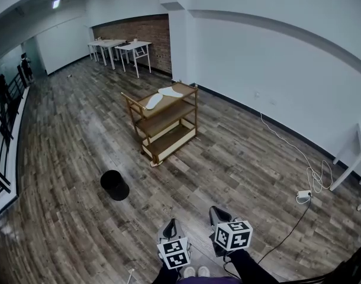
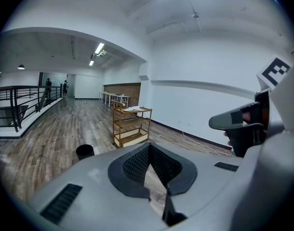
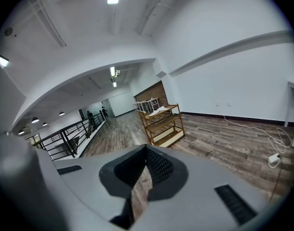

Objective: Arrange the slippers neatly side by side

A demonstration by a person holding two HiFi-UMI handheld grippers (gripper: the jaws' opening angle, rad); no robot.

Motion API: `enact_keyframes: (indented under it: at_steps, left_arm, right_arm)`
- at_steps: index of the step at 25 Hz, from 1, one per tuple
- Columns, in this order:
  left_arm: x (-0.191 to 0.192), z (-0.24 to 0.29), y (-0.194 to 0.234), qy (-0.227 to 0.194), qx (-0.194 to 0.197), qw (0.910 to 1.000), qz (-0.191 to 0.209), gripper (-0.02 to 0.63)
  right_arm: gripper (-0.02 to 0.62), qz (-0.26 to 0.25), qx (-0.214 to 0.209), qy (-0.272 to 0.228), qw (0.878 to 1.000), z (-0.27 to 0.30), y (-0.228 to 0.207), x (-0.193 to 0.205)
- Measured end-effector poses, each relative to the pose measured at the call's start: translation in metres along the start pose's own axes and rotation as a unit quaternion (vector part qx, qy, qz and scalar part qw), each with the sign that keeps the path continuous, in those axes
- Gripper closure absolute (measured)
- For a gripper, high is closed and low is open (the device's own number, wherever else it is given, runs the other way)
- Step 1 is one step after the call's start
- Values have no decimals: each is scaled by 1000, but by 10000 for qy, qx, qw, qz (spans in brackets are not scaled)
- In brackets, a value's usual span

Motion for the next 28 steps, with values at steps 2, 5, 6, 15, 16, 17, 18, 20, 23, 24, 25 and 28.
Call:
enact_keyframes:
  at_steps: [2, 5, 6, 15, 16, 17, 18, 20, 23, 24, 25, 28]
  left_arm:
    - [2, -5, 6, 10, -28, 10000, -59, 604]
    - [7, -14, 14, 52, -86, 9999, -118, 604]
    - [10, -16, 17, 77, -110, 9998, -143, 604]
    - [34, -22, 20, 308, 48, 9990, -315, 604]
    - [34, -22, 21, 320, 52, 9990, -308, 604]
    - [34, -22, 23, 335, 51, 9989, -311, 604]
    - [34, -21, 24, 350, 43, 9989, -316, 604]
    - [35, -19, 27, 375, -1, 9987, -332, 604]
    - [30, -9, 28, 352, -67, 9988, -337, 604]
    - [26, -4, 27, 332, -74, 9989, -322, 604]
    - [23, 1, 26, 314, -79, 9990, -301, 604]
    - [14, 19, 22, 312, -105, 9992, -226, 604]
  right_arm:
    - [597, 185, -42, 0, 9998, -2, 1, 0]
    - [597, 445, -103, -9, 9990, -8, -1, 2]
    - [597, 475, -105, -4, 9988, -10, -1, 3]
    - [597, 458, 51, 188, 9988, -16, 7, 24]
    - [597, 472, 70, 184, 9987, -16, 8, 25]
    - [597, 496, 98, 174, 9986, -16, 8, 25]
    - [597, 517, 124, 161, 9985, -16, 7, 25]
    - [597, 509, 141, 146, 9985, -14, 6, 23]
    - [597, 429, 153, 148, 9989, -6, 0, 17]
    - [597, 426, 168, 147, 9988, -3, -3, 15]
    - [597, 435, 180, 145, 9988, 2, -7, 13]
    - [597, 448, 174, 130, 9988, 16, -20, 3]
Point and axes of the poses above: the fingertips, and each gripper's own axes: z forward along the fingers, y to its left, x out of its underside, the point moved 8 cm from there along -z, backward along the fingers, and after that the axes turned 5 degrees about -x, right-handed, at the moved point
